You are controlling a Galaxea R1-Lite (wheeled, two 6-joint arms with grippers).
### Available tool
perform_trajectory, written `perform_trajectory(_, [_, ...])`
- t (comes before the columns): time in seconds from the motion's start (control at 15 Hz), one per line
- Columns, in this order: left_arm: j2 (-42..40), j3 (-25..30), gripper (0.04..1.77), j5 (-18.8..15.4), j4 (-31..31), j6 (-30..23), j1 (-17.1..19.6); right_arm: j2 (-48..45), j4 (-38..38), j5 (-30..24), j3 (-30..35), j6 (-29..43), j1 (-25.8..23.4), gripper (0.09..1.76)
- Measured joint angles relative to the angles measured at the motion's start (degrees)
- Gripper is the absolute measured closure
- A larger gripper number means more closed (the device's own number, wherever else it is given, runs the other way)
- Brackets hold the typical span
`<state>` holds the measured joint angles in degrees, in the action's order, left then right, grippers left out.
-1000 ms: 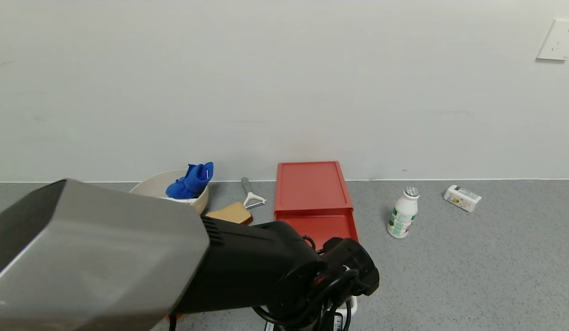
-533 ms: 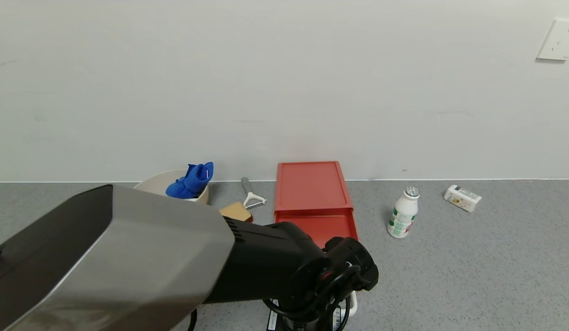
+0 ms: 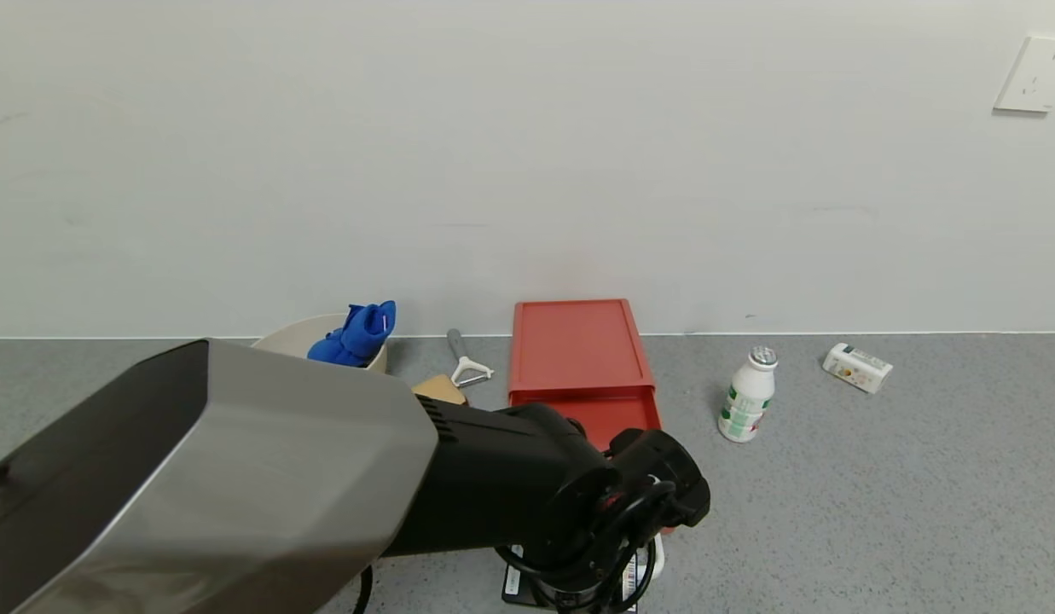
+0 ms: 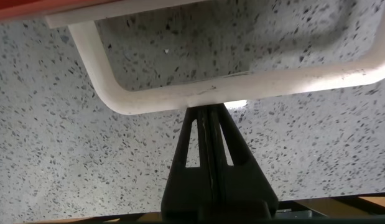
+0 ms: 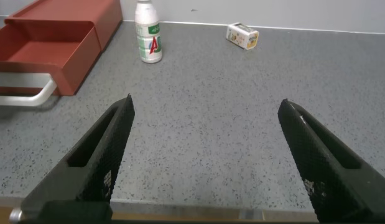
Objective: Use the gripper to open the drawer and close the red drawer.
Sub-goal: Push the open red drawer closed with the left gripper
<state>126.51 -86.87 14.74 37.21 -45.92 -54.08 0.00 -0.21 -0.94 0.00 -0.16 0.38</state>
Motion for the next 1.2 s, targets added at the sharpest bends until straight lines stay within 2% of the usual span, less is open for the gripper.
perform_trajectory(0.4, [0.96, -2.79, 1.70, 0.33, 0.13, 0.44, 1.35, 0.00, 0.05, 0.01, 0.00, 0.05, -0.05, 0.15])
perform_trajectory(1.2, [2.67, -9.26, 1.70, 1.35, -1.05, 6.75, 5.79, 0.00, 0.07, 0.01, 0.00, 0.16, -0.02, 0.15])
